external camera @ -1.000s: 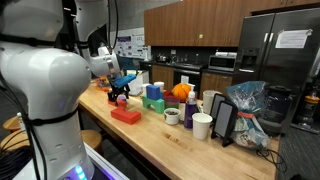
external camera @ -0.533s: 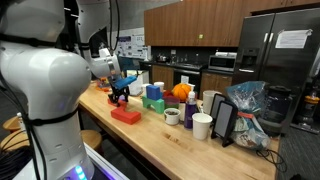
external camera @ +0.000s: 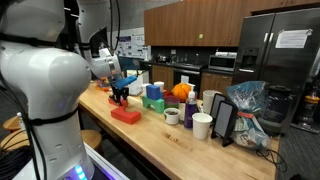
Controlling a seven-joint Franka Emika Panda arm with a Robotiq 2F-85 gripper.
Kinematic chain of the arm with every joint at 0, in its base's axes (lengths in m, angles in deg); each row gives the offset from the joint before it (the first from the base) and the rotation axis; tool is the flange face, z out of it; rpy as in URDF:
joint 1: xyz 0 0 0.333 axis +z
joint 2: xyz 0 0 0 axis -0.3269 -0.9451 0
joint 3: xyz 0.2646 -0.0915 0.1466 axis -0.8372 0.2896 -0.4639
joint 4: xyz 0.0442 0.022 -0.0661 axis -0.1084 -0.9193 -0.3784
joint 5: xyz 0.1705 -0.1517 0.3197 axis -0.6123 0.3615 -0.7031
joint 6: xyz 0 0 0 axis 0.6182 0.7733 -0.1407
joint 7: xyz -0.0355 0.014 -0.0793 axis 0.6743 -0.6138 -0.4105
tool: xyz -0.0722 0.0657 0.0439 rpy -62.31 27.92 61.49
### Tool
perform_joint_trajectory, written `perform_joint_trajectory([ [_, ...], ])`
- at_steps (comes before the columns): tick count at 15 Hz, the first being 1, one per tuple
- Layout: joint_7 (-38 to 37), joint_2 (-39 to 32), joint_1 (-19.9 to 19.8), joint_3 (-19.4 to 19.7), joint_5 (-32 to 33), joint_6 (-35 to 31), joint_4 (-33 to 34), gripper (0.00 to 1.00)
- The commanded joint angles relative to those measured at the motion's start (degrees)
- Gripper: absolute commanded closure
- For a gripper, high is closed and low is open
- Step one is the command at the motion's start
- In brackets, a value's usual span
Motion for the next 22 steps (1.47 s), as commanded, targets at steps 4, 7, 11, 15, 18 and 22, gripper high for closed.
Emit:
perform_joint_trajectory([
  [4,1.05,0.90,-1.12,-1.11,-0.79,0.13,-0.34,0.84],
  [7,3.97,2.44,-1.37,-2.16,-4.99,0.28,-1.50,0.84],
  [11,7.17,5.27,-1.41,-3.44,-10.72,1.55,-2.64,0.84],
  [15,9.59,9.02,-1.01,-3.94,-14.85,3.43,-3.59,0.84],
  [18,11.88,12.55,-0.61,-3.93,-18.45,5.21,-4.59,0.84],
  [22,16.06,18.27,-0.08,-2.98,-23.75,8.36,-5.85,0.84],
])
